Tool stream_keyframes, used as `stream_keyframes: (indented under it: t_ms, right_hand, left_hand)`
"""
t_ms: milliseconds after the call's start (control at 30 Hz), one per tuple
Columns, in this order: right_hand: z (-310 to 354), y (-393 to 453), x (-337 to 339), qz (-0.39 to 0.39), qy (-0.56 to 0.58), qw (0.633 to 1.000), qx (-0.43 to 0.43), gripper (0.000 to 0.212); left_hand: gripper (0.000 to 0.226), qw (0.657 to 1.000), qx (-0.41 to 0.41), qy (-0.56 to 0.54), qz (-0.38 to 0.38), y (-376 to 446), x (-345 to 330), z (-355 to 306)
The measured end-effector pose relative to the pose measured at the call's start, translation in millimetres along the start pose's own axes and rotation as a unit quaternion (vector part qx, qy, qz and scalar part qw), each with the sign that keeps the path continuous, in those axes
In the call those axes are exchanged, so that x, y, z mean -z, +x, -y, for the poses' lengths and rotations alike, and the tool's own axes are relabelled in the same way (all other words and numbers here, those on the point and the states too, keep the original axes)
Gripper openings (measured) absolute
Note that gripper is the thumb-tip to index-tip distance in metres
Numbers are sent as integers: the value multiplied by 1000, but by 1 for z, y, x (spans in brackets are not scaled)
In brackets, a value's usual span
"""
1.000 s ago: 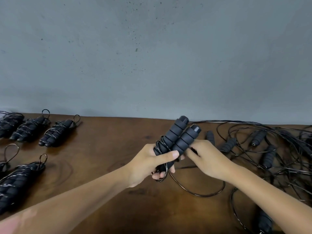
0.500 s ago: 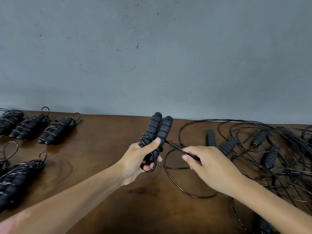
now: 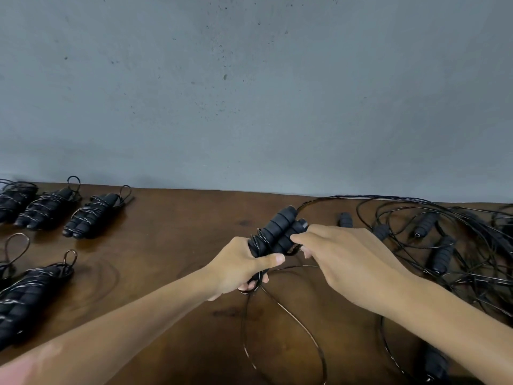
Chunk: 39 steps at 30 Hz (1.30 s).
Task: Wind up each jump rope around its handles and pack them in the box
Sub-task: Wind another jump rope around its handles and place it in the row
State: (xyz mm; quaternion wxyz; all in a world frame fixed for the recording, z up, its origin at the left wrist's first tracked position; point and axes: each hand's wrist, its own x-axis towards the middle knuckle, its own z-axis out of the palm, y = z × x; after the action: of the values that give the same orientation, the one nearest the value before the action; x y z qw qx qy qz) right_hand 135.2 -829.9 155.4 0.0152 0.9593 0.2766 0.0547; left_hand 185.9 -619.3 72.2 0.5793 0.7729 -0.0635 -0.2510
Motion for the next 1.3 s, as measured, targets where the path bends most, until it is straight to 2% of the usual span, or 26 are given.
stream_keyframes:
  t_ms: [67,133,267,467,567,600,733,833,867,933,967,1033,1067,1167,1300]
  right_hand:
    - [-2,3,-2,-27,-56,998,25,28]
    - [-7,7,2,-58,-92,993,53,41]
    - [-9,15,12,-95,-97,982,129,51]
    - [-26,25,13,-103,-100,979,144,35]
    - [-38,28,8,-115,-42,983,139,10]
    - [-43,28,7,-111,-6,985,129,12]
    - [-55,30,2,-82,136,984,83,45]
    - [-60,30,-2,-56,144,987,41,57]
    - [-62,30,-6,-55,139,988,31,52]
    - [-62,29,-14,-48,153,987,20,19]
    - [-61,28,-18,-40,163,986,16,13]
    - [-57,24,-26,-50,188,981,-5,40]
    - [-55,21,-30,-50,199,979,-20,45]
    - [-48,15,-42,-64,214,974,-23,25]
    - [-43,8,-51,-41,244,968,-27,27]
  left_hand:
    - [23,998,2,49,24,-1,-1,-4]
    - [20,993,1,111,42,-2,-2,-7]
    - [36,958,-12,279,58,-7,-4,-16]
    - [43,909,-49,411,53,-17,-1,-26]
    - [40,919,-77,381,69,-19,7,-29]
    - [38,923,-90,368,73,-20,10,-30]
    - [35,931,-133,331,79,-24,19,-31]
    - [33,947,-155,265,95,-28,22,-28]
    - [31,955,-159,228,102,-29,22,-28]
    - [26,967,-163,161,114,-30,22,-26]
    - [24,969,-168,138,117,-29,22,-25]
    - [21,974,-167,93,120,-29,19,-21]
    - [19,978,-157,69,118,-29,18,-19]
    - [13,984,-146,17,102,-30,21,-14]
    - [36,984,-149,-62,73,-27,30,-3]
